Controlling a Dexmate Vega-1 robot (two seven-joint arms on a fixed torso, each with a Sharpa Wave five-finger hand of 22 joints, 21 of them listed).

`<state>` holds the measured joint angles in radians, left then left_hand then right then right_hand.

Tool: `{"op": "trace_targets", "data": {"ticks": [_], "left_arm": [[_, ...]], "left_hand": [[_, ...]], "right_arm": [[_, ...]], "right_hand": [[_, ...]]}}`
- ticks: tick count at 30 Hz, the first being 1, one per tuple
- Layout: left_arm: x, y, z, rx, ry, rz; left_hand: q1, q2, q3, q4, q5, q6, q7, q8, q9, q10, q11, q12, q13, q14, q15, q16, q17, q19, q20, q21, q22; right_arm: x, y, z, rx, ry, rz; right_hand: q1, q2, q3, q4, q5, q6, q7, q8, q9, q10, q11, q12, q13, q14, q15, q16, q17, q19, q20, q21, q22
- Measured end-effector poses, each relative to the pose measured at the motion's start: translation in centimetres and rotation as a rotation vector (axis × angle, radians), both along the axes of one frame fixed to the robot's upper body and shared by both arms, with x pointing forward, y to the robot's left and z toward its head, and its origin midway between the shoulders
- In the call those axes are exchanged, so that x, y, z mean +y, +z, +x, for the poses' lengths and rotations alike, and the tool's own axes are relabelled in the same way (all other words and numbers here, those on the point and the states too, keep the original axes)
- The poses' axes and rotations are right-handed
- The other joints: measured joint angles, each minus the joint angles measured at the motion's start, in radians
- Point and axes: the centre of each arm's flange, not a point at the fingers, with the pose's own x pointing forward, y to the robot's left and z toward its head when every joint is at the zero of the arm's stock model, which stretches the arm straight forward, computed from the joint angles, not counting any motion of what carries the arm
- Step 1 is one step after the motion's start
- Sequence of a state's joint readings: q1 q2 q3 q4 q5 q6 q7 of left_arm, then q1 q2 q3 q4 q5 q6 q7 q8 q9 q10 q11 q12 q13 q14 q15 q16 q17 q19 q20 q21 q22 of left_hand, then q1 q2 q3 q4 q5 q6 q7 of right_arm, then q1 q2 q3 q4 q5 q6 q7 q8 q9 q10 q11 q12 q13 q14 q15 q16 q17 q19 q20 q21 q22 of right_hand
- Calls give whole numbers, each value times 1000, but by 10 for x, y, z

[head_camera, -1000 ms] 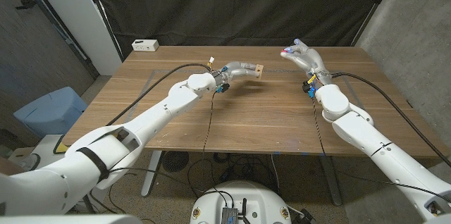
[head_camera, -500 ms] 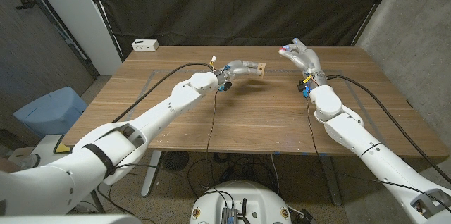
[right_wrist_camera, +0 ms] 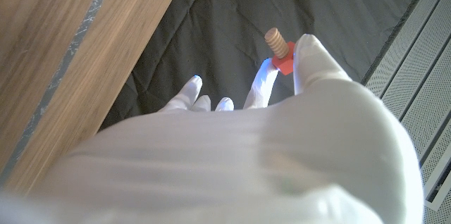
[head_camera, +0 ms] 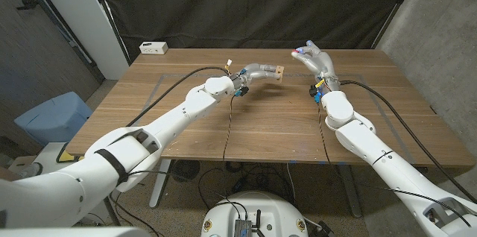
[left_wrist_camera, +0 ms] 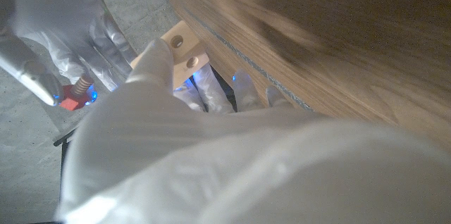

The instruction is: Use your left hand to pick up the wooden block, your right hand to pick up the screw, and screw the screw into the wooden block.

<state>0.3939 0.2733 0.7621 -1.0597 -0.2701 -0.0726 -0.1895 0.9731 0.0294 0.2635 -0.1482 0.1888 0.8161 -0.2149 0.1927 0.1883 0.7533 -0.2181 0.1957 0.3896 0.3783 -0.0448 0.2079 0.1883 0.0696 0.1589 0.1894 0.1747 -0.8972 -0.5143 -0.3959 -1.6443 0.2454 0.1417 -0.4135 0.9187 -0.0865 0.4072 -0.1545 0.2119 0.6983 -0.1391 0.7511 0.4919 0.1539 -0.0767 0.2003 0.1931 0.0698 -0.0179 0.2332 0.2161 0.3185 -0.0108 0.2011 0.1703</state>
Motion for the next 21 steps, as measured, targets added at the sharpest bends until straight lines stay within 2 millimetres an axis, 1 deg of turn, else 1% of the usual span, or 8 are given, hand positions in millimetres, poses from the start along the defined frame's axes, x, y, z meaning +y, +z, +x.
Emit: {"op": "trace_targets", "data": {"ticks": [5, 7, 9, 21], "left_arm": [[-2, 0, 0, 1, -2, -4], [-3, 0, 0, 1, -4, -6], [-3, 0, 0, 1, -4, -6], [-6, -1, -2, 5, -7, -8]], "left_hand": [[0, 0, 0, 0, 4, 0, 0, -1, 0, 0, 0, 0, 0, 0, 0, 0, 0, 0, 0, 0, 0], [0, 0, 0, 0, 4, 0, 0, -1, 0, -1, -1, 0, 0, 0, 0, 0, 0, 0, 0, 0, 0], [0, 0, 0, 0, 4, 0, 0, -1, 0, -4, -4, 0, 0, 0, 0, 0, 0, 0, 0, 0, 0], [0, 0, 0, 0, 4, 0, 0, -1, 0, -4, -4, 5, 0, 0, 0, 0, 0, 0, 0, 0, 0]], "right_arm": [[5, -1, 3, -3, -1, 8], [6, -1, 3, -6, -3, 11], [8, -1, 4, -9, -3, 13], [18, -2, 8, -12, -6, 18]], "right_hand": [[0, 0, 0, 0, 0, 0, 0, 0, -1, 0, 0, 0, 0, 2, -2, 0, 0, 0, 0, 0, 0], [-3, -3, 0, 0, 6, 0, 0, 0, -1, 0, 0, 0, 0, 5, -5, 0, 0, 0, 0, 0, 0], [-4, -4, 0, 0, 7, 0, 0, 0, -5, 5, 5, 0, 0, 5, -5, 0, 0, 0, 0, 0, 0], [-4, -4, 0, 0, 7, 0, 0, 0, -10, 5, 5, 0, 0, 5, -5, 0, 0, 0, 0, 0, 0]]}}
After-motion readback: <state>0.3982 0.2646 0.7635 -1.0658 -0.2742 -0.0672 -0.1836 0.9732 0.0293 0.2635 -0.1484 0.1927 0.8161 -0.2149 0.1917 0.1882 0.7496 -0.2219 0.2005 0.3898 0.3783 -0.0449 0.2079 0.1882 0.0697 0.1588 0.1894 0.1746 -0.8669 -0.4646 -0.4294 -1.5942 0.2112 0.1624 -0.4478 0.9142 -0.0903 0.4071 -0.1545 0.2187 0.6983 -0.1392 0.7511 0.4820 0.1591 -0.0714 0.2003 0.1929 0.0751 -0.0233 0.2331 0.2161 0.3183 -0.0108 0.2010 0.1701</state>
